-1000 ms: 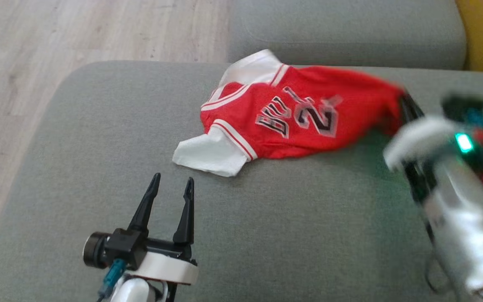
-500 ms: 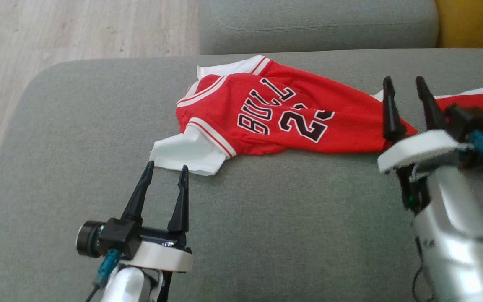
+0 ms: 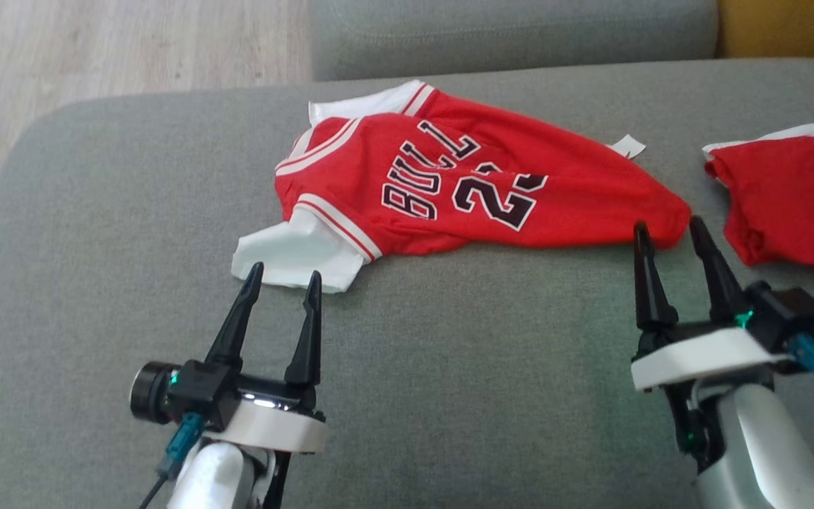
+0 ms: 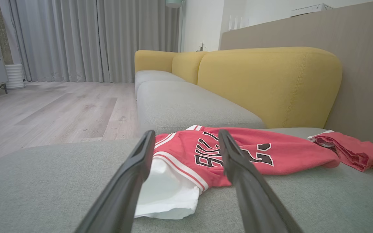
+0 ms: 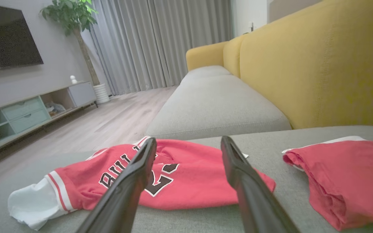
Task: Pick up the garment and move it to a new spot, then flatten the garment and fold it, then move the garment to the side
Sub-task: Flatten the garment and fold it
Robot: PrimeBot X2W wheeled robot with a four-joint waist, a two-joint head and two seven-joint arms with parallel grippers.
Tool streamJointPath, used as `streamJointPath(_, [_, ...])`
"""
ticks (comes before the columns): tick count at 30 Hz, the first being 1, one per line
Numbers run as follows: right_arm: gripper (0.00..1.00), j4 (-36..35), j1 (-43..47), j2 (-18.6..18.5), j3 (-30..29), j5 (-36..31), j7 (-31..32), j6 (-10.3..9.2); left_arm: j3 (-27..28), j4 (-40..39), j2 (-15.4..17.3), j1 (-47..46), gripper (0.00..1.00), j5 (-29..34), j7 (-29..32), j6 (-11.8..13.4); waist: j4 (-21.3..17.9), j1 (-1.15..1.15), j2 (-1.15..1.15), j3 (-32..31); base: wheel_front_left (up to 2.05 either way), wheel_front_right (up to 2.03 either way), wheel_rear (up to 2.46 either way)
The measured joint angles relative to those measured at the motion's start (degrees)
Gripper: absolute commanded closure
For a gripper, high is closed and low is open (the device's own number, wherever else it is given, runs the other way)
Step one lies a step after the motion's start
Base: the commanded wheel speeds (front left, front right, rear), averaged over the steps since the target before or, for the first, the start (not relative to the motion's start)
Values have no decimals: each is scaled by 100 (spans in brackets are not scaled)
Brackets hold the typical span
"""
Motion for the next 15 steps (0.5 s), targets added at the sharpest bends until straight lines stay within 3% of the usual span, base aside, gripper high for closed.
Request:
streamJointPath(7, [0,-33,-811,26,-622,-681,970,0,-52,-26,-3,-297,0,0,0,-37,99,0,0,421,0,0,0])
streamJointPath(15, [0,1377,-2448,-160,-1200,-1346,2317,0,-316,2,-16,-742,0,-8,0,-107,425,1,0,1035,0,0,0])
